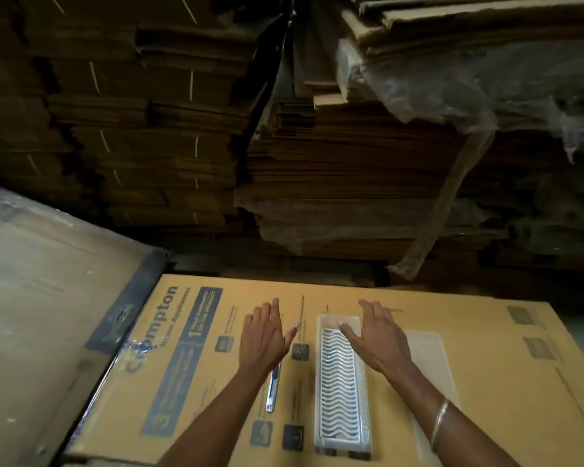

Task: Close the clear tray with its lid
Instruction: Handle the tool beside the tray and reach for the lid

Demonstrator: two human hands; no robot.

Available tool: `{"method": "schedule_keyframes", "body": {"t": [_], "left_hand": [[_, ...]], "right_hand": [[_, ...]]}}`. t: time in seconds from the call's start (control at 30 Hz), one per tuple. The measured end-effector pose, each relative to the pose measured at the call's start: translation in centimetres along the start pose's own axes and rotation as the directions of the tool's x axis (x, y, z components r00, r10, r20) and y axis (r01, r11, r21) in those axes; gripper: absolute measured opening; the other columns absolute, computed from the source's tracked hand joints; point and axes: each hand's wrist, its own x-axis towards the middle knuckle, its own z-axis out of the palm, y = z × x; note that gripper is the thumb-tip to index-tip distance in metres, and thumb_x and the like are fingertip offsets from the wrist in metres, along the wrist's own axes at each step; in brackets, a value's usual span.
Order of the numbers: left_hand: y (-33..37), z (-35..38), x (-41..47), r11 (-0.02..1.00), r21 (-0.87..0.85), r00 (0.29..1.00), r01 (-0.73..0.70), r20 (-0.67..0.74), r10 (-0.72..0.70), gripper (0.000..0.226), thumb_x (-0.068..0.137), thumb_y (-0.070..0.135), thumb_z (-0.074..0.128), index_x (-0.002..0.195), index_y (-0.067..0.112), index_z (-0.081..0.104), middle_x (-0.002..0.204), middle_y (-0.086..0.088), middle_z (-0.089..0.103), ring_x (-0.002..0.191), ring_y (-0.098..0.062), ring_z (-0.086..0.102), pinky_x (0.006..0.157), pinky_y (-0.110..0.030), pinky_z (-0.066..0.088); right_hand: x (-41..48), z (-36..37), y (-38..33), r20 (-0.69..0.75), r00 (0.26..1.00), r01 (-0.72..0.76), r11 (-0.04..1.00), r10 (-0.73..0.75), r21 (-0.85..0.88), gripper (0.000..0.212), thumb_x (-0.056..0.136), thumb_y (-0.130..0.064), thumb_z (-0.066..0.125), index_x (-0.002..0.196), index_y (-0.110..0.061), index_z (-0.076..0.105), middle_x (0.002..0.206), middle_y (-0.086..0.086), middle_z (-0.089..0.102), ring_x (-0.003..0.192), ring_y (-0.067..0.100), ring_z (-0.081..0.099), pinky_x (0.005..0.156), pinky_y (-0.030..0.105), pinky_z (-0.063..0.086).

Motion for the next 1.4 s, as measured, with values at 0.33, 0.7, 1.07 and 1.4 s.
{"method": "schedule_keyframes", "body": {"t": [0.33,0.7,1.07,1.4], "left_hand": [[-0.1,7.1,-4.8,0.994,0.045,0.947,0.104,0.300,-0.113,0.059,0.100,0.059,0.041,0.121,0.008,0.060,0.120,-0.013,0.063,0.111,-0.029,0.061,0.088,-0.041,0.051],[0.4,10.0,-4.5,0.958,-0.035,0.890,0.286,0.379,-0.252,0.028,0.104,0.021,0.038,0.122,0.011,0.057,0.118,-0.005,0.066,0.103,-0.021,0.068,0.082,-0.032,0.058],[0.6,11.2,-4.7,0.909,-0.184,0.859,0.373,0.440,-0.263,0.027,0.105,0.022,0.046,0.128,0.009,0.050,0.123,-0.011,0.060,0.107,-0.025,0.066,0.088,-0.034,0.055],[1.5,5.6,-2.4,0.341,-0.815,0.880,0.468,0.396,-0.262,0.032,0.103,0.049,0.042,0.122,0.025,0.050,0.064,-0.005,0.056,0.050,-0.019,0.051,0.046,-0.033,0.047]], "right_hand": [[-3.7,4.0,2.1,0.152,0.984,-0.099,0.995,0.095,0.017,0.058,0.095,-0.071,0.032,0.109,-0.025,0.063,0.114,-0.007,0.064,0.101,0.013,0.059,0.078,0.033,0.050],[-5.2,4.1,3.1,0.116,0.982,-0.150,0.988,0.146,0.029,0.050,0.097,-0.068,0.031,0.100,-0.027,0.060,0.105,-0.010,0.063,0.097,0.013,0.060,0.070,0.032,0.044],[-5.3,3.7,3.9,0.088,0.983,-0.164,0.985,0.159,0.052,0.052,0.097,-0.068,0.029,0.103,-0.028,0.061,0.104,-0.011,0.063,0.092,0.011,0.058,0.069,0.031,0.043],[-5.0,3.7,4.8,0.050,0.986,-0.164,0.981,0.159,0.105,0.052,0.096,-0.071,0.027,0.096,-0.031,0.060,0.101,-0.013,0.065,0.086,0.009,0.059,0.068,0.031,0.046]]}}
